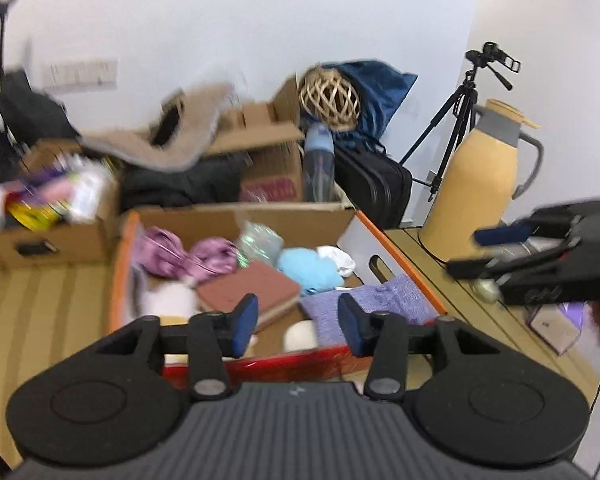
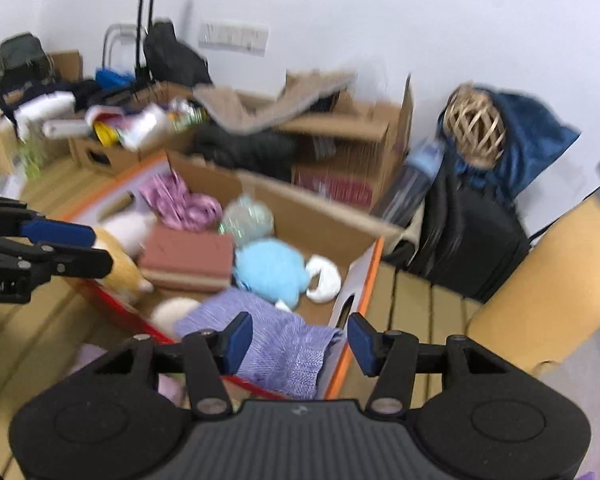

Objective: Organize soft objects
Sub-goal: 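Withdraw both grippers from the box back over the table, then move both grippers down onto the blue tissue packet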

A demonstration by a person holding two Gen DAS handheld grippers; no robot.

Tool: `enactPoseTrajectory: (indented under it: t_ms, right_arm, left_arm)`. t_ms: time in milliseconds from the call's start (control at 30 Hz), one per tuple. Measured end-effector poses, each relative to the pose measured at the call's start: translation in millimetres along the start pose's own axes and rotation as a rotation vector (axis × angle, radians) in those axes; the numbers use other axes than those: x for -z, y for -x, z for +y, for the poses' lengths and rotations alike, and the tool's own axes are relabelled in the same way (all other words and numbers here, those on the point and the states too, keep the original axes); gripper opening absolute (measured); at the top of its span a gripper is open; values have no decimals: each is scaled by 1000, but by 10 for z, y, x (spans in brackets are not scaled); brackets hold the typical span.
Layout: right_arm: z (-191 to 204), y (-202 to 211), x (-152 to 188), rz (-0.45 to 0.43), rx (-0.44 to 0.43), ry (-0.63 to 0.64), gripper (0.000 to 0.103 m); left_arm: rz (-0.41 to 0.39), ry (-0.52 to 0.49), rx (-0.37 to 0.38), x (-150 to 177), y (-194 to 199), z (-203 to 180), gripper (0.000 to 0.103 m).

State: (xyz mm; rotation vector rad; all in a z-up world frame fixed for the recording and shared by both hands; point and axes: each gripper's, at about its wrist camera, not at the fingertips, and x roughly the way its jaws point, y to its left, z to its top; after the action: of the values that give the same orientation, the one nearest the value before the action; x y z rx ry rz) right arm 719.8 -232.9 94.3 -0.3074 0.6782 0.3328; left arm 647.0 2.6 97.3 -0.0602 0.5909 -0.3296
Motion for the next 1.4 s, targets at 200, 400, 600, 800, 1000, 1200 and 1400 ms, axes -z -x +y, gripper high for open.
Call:
enactPoseTrajectory:
  t_ms: [200,400,600,800,1000,1200,1400]
  right_arm:
    - [114,915,111,-120,-2,-9,65]
    - [417,1517,635,-216,-38,-40,68]
    - [920,2138,1615,-338,-115,-92,76]
    - [1476,2593,2645,-378,-109,-132,85]
    - [1686,2675,3010,-328,-136,-201,85]
    - [1703,2550,2967,-334,-147,-207,84]
    - [1607,2037,2933,-285,-135,-247,72]
  left_arm:
    - [-70,-45,-90,164,848,-78,59]
    - [-194,-132,-201,850,1619,-341,80]
    - [-276,-107,-244,1798,2367,-559,99]
    - [-252,-72,-273,2454,2873,-651,103]
    - [-289,-79,-275,2448,2963,-681,103]
    - [-222,-60,-254,2487,2659,-604,103]
    - [-120,-49,-226,2469,2087,-533,103]
